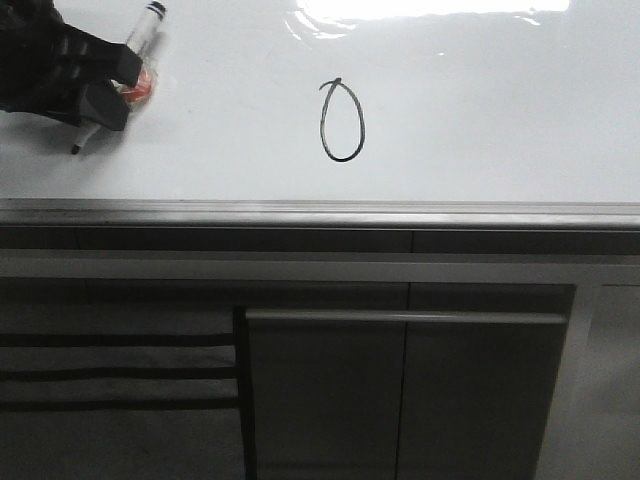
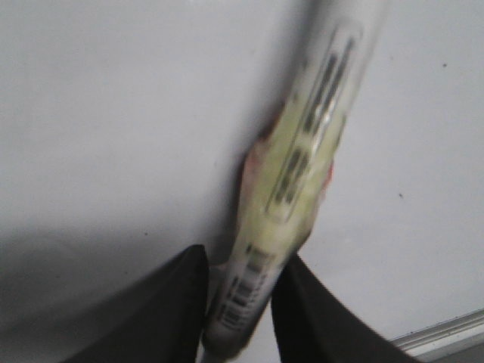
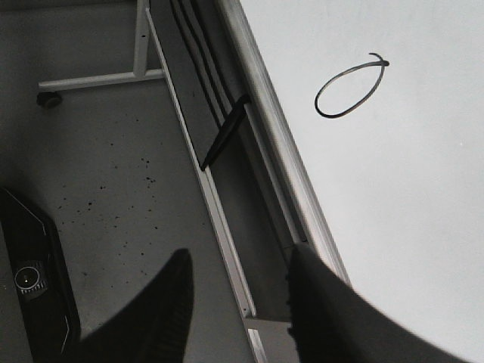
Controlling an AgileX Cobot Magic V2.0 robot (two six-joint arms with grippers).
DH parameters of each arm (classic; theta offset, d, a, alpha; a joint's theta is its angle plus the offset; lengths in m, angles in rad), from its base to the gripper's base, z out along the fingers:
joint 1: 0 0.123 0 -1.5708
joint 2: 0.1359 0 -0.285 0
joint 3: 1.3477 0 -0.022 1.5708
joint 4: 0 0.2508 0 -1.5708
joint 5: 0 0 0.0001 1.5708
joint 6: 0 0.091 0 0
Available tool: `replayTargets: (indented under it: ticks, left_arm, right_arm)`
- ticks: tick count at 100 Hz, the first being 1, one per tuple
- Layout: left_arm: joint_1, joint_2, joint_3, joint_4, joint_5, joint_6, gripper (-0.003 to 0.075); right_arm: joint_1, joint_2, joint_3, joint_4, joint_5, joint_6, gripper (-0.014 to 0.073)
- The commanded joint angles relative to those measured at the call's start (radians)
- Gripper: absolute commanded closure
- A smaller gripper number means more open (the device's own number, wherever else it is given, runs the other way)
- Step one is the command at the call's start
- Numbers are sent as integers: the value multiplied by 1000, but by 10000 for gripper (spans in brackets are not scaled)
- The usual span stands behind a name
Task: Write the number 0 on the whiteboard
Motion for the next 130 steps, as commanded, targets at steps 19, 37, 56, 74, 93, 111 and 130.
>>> replayTargets:
  ticks: [19,37,56,74,93,111,130]
  left_arm:
    - [3,-46,-68,51,60,-8,344]
    - [3,-137,-154,106,314,-8,344]
    - [3,-348,-162,242,602,-77,344]
    - [3,-589,-54,428,632,-317,352]
    - [3,-856,214,451,335,-354,538]
    - [3,-1007,471,365,-12,-356,741]
    - [3,-1033,627,357,-23,-356,741]
  right_arm:
    - [-6,-18,-23,14,-97,112,328]
    - [-6,-65,-23,-85,-134,353,328]
    - [-17,-147,-23,-412,-86,814,412]
    - [-40,-274,74,-514,-102,1064,629]
    - [-40,-474,347,-502,-494,1159,660]
    - [-40,-564,585,-443,-814,1194,660]
    - [-40,-570,713,-443,-804,1194,660]
